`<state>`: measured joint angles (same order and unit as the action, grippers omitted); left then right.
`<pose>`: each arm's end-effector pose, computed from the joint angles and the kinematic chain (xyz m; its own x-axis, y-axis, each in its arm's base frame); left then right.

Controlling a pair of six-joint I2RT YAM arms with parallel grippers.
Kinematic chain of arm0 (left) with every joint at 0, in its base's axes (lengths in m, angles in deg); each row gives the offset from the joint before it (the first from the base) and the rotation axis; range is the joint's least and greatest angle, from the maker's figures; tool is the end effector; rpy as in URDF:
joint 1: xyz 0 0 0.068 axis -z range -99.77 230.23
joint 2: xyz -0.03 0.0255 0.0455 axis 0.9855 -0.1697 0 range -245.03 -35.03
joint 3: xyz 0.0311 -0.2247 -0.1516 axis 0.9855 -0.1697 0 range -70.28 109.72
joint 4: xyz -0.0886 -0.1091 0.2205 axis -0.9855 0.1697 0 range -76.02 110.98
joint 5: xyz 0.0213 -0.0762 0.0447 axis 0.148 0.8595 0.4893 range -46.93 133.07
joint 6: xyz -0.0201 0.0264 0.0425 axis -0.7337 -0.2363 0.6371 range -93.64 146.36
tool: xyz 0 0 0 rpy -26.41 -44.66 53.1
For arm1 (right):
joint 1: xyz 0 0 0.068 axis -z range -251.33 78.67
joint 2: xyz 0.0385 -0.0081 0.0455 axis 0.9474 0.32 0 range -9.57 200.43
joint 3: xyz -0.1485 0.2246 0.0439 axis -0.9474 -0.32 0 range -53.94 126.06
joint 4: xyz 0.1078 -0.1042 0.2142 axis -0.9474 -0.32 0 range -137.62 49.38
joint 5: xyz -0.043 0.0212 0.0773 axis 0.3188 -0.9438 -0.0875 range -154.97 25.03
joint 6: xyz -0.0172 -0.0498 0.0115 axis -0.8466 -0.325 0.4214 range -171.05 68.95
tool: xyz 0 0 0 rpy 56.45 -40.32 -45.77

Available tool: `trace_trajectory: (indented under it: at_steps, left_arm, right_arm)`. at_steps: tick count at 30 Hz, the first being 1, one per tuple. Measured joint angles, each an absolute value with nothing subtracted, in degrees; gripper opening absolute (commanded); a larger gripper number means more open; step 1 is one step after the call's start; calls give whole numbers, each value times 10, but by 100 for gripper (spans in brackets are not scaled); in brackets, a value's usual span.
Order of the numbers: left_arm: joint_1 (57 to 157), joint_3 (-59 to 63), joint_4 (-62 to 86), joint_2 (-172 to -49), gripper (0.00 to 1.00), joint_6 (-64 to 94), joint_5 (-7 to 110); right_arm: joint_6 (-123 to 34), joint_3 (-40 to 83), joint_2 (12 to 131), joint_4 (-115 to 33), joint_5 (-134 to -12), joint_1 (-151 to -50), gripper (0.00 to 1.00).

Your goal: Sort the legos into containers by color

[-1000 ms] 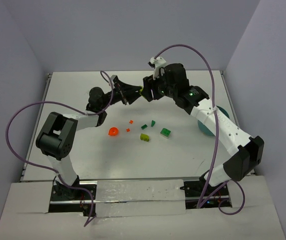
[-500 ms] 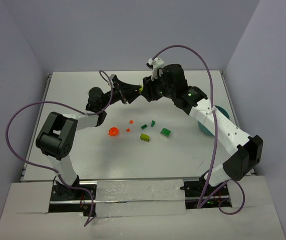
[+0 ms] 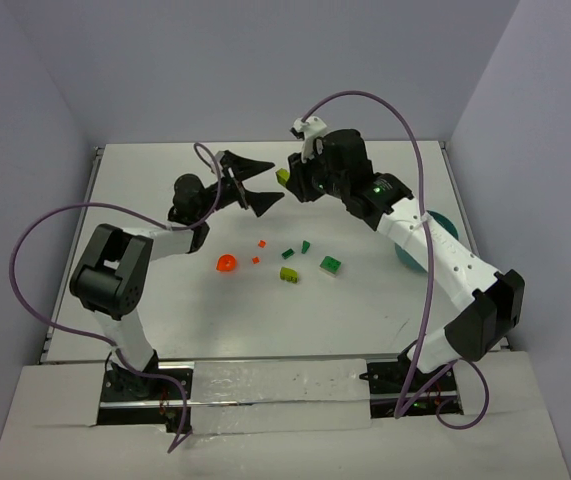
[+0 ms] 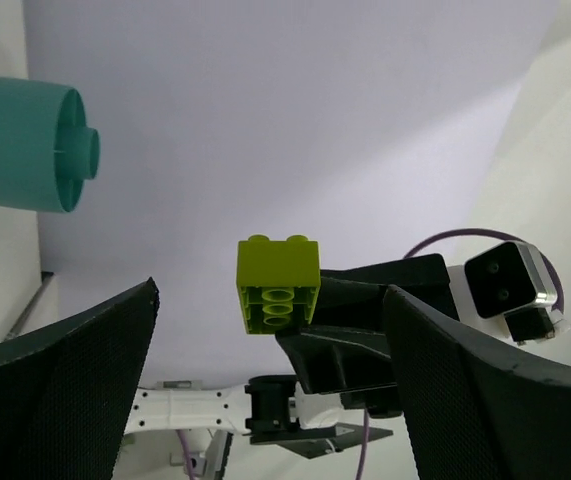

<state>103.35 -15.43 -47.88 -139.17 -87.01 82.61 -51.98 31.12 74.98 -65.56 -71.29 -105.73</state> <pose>0.3486 -0.1735 0.2450 -0.8819 -0.3933 0.2600 -0.1630 -0.2631 -0.9509 0.2776 0.1947 0.3931 -0.3310 -0.2460 -0.9110 -0.6494 0.7598 0.0308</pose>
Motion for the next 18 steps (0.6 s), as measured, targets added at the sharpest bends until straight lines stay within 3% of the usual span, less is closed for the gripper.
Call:
trace_trajectory:
  at_steps: [4, 7, 13, 18]
  left_arm:
    - [1002, -151, -411, -1385, 99, -797, 837]
    - [961, -106, -258, -1372, 99, -665, 844]
    - [940, 76, 44, -1348, 99, -314, 799]
    - [973, 194, 201, -1347, 99, -80, 794]
  right_arm:
    - [-524, 311, 747, -671, -709, -1042, 0]
    - [-532, 292, 724, -692, -718, -987, 0]
    - [-582, 228, 619, -762, -731, -742, 0]
    - [-659, 226, 564, -845, -752, -595, 0]
